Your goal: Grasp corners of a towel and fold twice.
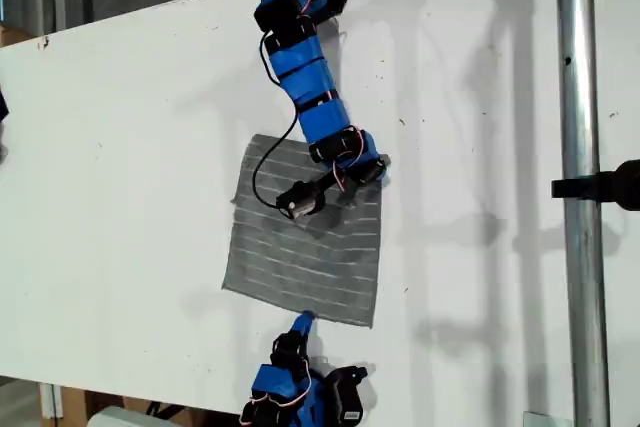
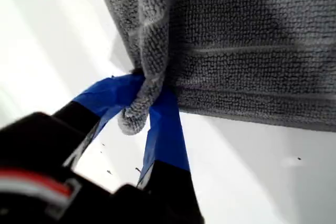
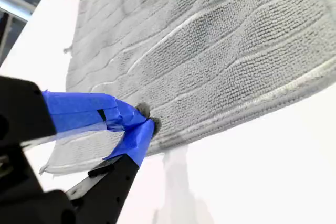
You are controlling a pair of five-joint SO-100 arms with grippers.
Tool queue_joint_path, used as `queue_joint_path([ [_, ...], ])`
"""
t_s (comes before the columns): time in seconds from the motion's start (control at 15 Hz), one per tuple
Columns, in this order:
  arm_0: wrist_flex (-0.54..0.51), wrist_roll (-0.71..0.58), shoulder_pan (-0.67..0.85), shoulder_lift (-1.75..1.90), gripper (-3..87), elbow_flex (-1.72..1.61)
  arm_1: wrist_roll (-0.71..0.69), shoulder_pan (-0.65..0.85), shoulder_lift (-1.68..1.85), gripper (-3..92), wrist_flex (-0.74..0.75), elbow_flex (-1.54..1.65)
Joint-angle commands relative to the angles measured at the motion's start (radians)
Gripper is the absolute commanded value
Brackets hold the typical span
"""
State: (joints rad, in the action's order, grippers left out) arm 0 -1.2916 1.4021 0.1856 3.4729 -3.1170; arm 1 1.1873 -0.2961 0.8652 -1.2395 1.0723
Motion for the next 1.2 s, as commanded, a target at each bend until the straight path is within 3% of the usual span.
queue_joint_path([
  [0.0, -0.002, 0.020, 0.006, 0.005, -1.1, -0.003, -0.011, -0.012, 0.011, -0.1, 0.002, -0.018],
  [0.13, 0.005, 0.126, -0.012, 0.005, 0.3, -0.003, -0.011, -0.012, 0.023, -0.1, 0.003, -0.018],
  [0.27, 0.106, 0.175, -0.074, 0.003, -2.8, 0.040, -0.011, -0.002, 0.018, -0.1, 0.008, -0.018],
  [0.47, -0.009, 0.209, -0.143, -0.258, -2.9, 0.374, -0.017, 0.003, 0.025, -0.1, 0.032, -0.018],
  [0.6, -0.058, 0.117, -0.232, -0.652, -2.9, 0.693, -0.025, 0.003, 0.029, -0.1, 0.044, -0.018],
  [0.8, -0.140, -0.161, -0.430, -0.953, -2.9, 0.963, -0.025, -0.002, 0.038, -0.1, 0.048, -0.018],
  [1.0, -0.301, -0.235, -0.560, -1.241, -2.6, 1.227, -0.025, -0.008, 0.038, -0.1, 0.058, -0.014],
  [1.07, -0.334, -0.239, -0.555, -1.293, 16.8, 1.272, -0.025, -0.009, 0.038, -0.1, 0.063, -0.012],
  [1.13, -0.330, -0.259, -0.549, -1.299, 28.5, 1.262, -0.025, -0.009, 0.038, -0.1, 0.067, -0.011],
])
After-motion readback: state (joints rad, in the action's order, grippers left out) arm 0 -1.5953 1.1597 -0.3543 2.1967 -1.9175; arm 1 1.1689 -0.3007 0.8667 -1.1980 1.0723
